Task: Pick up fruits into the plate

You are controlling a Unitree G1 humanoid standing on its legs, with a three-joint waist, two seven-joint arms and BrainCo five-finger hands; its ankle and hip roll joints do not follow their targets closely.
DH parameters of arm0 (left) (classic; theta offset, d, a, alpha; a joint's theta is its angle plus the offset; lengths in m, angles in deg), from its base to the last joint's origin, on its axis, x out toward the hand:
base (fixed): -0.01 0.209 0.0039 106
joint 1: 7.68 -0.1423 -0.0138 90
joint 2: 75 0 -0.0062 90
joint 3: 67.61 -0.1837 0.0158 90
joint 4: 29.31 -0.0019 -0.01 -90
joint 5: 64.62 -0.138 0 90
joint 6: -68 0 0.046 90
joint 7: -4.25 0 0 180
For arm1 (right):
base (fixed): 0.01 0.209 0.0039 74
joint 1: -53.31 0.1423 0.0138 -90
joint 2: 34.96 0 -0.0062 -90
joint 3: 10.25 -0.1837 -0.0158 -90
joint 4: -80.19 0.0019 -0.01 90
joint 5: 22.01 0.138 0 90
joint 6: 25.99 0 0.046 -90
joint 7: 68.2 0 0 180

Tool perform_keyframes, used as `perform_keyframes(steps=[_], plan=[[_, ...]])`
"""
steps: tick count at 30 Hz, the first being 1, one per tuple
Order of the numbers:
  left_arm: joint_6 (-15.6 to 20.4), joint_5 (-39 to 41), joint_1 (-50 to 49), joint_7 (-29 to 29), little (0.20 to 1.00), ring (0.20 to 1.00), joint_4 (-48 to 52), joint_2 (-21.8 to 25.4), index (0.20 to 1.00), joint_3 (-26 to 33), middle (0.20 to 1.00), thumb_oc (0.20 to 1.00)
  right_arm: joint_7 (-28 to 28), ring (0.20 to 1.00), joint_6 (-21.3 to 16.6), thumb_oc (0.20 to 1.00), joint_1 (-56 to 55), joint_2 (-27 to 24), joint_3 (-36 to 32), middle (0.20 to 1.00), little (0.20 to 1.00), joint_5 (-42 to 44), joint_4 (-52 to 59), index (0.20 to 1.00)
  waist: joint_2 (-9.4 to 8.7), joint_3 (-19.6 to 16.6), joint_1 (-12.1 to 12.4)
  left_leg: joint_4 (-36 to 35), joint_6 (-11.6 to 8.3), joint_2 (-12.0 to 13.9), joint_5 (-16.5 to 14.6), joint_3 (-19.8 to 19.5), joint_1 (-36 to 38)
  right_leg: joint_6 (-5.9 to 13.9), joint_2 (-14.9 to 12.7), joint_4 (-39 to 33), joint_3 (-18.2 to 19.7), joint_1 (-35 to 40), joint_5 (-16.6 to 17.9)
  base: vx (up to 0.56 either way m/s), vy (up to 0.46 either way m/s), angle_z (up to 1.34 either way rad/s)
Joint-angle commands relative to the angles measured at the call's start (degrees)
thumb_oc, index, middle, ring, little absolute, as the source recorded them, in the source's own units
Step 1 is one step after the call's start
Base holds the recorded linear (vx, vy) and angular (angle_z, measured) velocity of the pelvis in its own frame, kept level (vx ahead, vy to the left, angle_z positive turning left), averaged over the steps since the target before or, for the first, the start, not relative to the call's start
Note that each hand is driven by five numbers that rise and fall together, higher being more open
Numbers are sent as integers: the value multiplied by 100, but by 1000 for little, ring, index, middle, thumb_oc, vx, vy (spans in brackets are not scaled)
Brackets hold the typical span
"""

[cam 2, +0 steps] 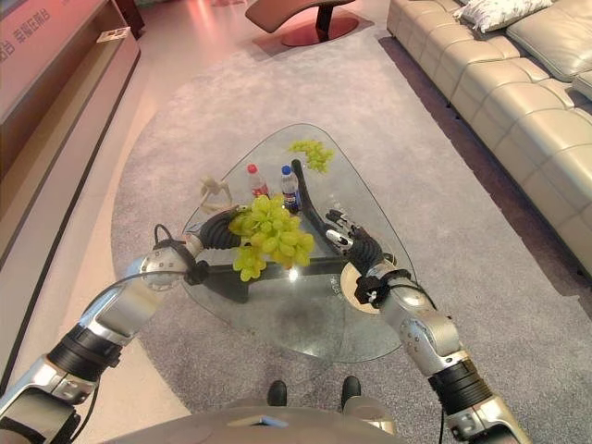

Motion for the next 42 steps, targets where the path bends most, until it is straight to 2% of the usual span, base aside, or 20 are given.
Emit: perform_keyframes(steps=[1, 10, 16, 25, 36, 42], plan=[[263, -52, 832, 50, 200, 200, 155, 401, 200, -63, 200, 200, -142, 1000, 60, 1000, 418, -288, -265, 1000, 1000, -797, 500, 1000, -247, -317, 26, 239, 210, -380, -451, 205, -95, 369, -248, 161, -155, 97, -167, 9, -18, 5], [358, -10, 1032, 355, 200, 200, 225, 725, 200, 32, 200, 200, -706, 1000, 464, 1000, 842, -1139, -501, 1000, 1000, -1552, 745, 1000, -314, -339, 11, 224, 205, -370, -477, 231, -21, 364, -223, 135, -136, 164, -168, 3, -7, 2], [503, -167, 1109, 464, 200, 200, 262, 803, 200, 69, 200, 200, -1251, 1000, 666, 1000, 950, -1276, -485, 1000, 1000, -988, 818, 1000, -343, -350, 10, 224, 204, -365, -496, 247, 9, 359, -215, 131, -130, 191, -182, 0, 0, 0], [587, -581, 1206, 517, 200, 200, 268, 686, 200, -81, 200, 200, -1600, 1000, 779, 1000, 959, -1042, -294, 1000, 1000, -495, 794, 1000, -360, -368, 17, 235, 205, -362, -524, 261, 51, 358, -211, 136, -142, 231, -203, 0, 0, 0], [678, -1312, 1484, 292, 200, 200, 213, 433, 200, -301, 200, 200, -1535, 1000, 1088, 1000, 1172, -492, 100, 1000, 1000, 82, 831, 1000, -371, -401, 53, 241, 215, -376, -545, 249, 74, 339, -191, 126, -145, 270, -236, 0, 0, 0], [686, -1563, 1681, 420, 200, 200, 223, 266, 200, -455, 200, 200, -1476, 1000, 1241, 1000, 1375, -275, 336, 1000, 1000, 178, 836, 1000, -374, -415, 71, 257, 219, -382, -554, 236, 69, 328, -185, 129, -135, 277, -252, 0, 0, 0]])
